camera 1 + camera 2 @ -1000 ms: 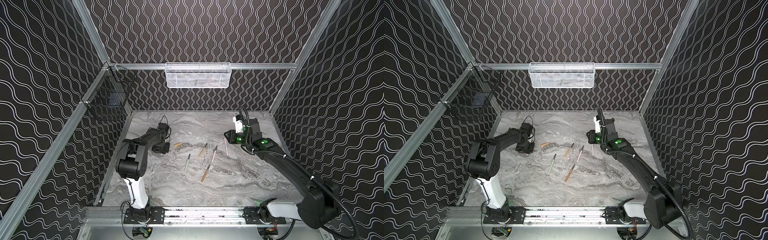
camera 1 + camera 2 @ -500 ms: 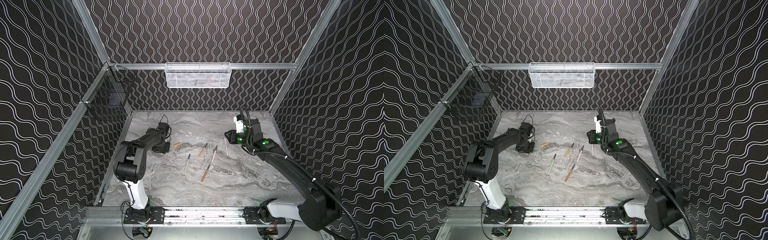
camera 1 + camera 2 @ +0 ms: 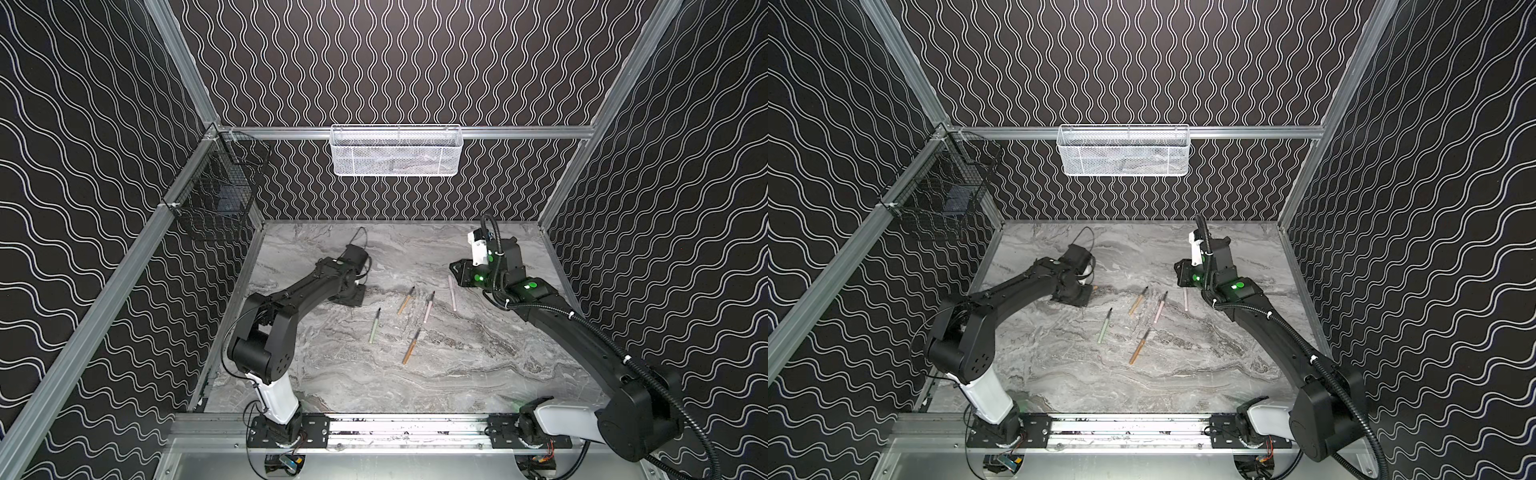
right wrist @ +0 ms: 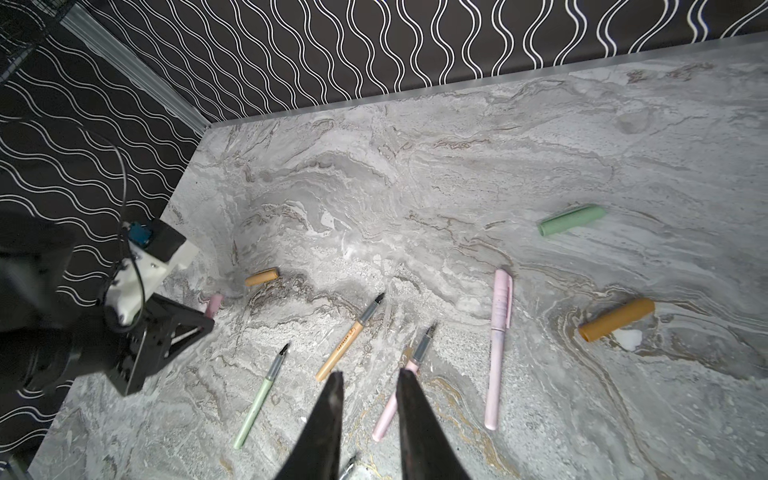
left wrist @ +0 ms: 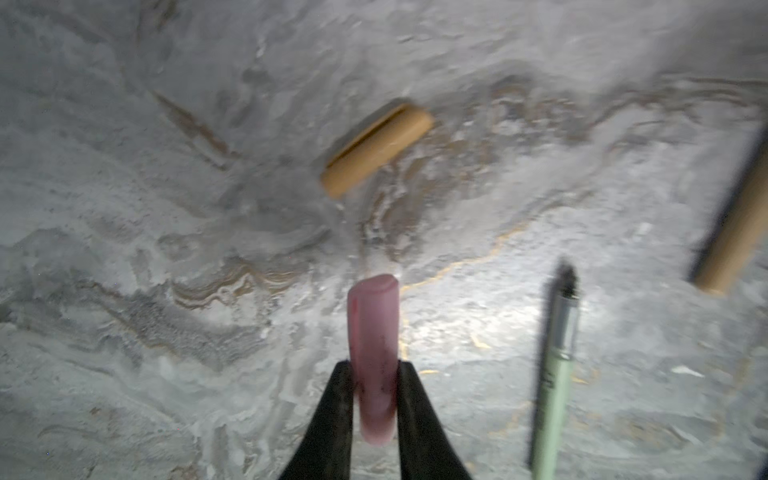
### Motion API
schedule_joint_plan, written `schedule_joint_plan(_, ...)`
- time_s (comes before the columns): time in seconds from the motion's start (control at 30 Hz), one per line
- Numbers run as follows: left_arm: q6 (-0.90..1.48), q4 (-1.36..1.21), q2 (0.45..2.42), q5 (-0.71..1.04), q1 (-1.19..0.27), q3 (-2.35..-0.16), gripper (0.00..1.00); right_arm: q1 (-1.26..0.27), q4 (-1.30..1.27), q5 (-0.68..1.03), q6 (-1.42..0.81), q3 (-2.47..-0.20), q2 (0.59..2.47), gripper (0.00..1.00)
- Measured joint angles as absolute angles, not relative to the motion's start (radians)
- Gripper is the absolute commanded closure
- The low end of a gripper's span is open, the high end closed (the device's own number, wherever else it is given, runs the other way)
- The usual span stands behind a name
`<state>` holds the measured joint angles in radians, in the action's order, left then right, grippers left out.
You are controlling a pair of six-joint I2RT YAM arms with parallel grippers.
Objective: Insert the pens into the pen caps
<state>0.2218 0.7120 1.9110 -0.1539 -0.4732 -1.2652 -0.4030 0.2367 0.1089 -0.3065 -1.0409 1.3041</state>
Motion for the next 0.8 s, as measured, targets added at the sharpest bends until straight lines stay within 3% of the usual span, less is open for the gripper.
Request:
schedule_joint_plan(0.47, 0.363, 0.704, 2.066, -0.144, -0.953, -1.476, 0.80, -0.377, 0.238, -0.075, -0.363, -1.014, 1.174, 0.75)
schedule_joint_plan(0.8, 0.360, 0.691, 2.306, -0.117, -1.076, -1.642, 0.80, -0.363, 0.275, -0.151, -0.382, -1.007, 1.053, 0.74)
